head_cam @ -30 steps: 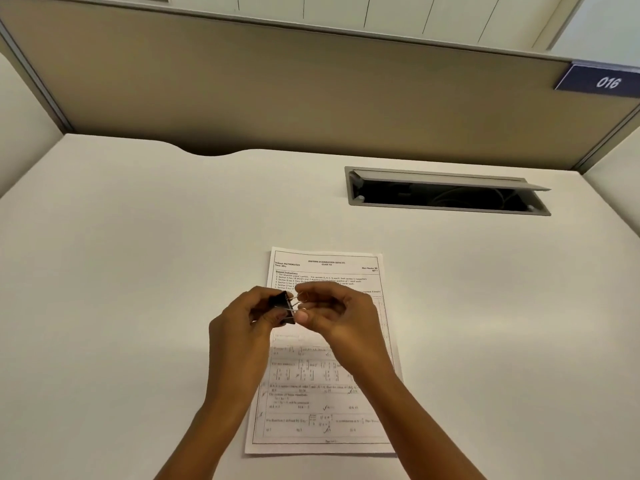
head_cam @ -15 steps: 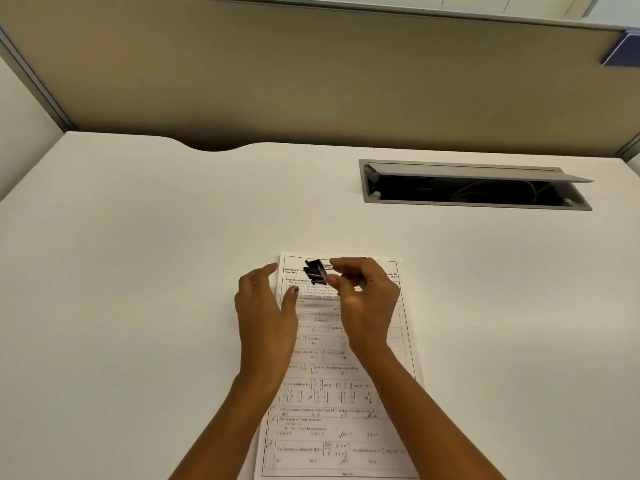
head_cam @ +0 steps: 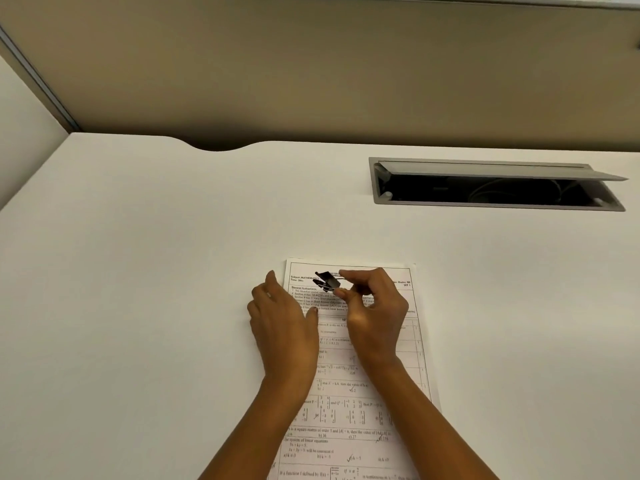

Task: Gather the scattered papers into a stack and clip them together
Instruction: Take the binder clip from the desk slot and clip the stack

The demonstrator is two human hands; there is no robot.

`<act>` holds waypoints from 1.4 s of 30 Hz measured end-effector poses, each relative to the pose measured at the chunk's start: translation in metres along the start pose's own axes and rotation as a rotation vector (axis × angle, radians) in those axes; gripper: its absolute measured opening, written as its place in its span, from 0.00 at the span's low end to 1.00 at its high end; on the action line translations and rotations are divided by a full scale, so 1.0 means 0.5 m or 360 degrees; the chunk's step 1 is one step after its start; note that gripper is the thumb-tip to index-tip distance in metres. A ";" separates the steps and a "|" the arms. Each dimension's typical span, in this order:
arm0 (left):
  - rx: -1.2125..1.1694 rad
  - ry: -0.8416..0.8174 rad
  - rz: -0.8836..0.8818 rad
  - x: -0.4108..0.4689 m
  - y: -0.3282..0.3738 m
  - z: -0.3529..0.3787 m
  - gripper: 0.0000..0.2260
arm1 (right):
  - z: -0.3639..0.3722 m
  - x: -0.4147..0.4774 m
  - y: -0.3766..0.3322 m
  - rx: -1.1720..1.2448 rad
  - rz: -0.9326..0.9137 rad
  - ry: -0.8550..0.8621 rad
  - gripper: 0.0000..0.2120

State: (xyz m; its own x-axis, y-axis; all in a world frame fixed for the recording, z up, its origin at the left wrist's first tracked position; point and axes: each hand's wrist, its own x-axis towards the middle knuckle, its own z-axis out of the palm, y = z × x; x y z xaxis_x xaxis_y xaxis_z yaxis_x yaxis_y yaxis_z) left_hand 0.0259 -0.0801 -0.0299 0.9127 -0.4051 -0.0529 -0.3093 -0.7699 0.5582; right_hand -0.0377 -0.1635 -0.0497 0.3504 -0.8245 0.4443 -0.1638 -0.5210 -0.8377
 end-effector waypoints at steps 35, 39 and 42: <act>-0.0807 0.0008 0.0084 0.006 -0.041 -0.008 0.12 | -0.002 0.201 -0.045 -0.0260 -0.0299 -0.0816 0.11; -0.0849 0.0046 0.0127 0.005 -0.043 -0.006 0.12 | 0.005 0.239 -0.066 -0.0414 -0.0364 -0.1138 0.11; -0.0867 0.0079 0.0146 0.005 -0.042 -0.004 0.12 | 0.015 0.251 -0.079 -0.0443 -0.0338 -0.1320 0.10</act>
State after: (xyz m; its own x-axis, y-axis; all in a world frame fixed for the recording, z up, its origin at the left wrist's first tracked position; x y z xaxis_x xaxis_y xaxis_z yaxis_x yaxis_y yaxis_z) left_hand 0.0354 -0.0640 -0.0400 0.9040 -0.4248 0.0477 -0.2173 -0.3606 0.9071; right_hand 0.0196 -0.2449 0.0366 0.9342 -0.3364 0.1186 -0.1993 -0.7680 -0.6087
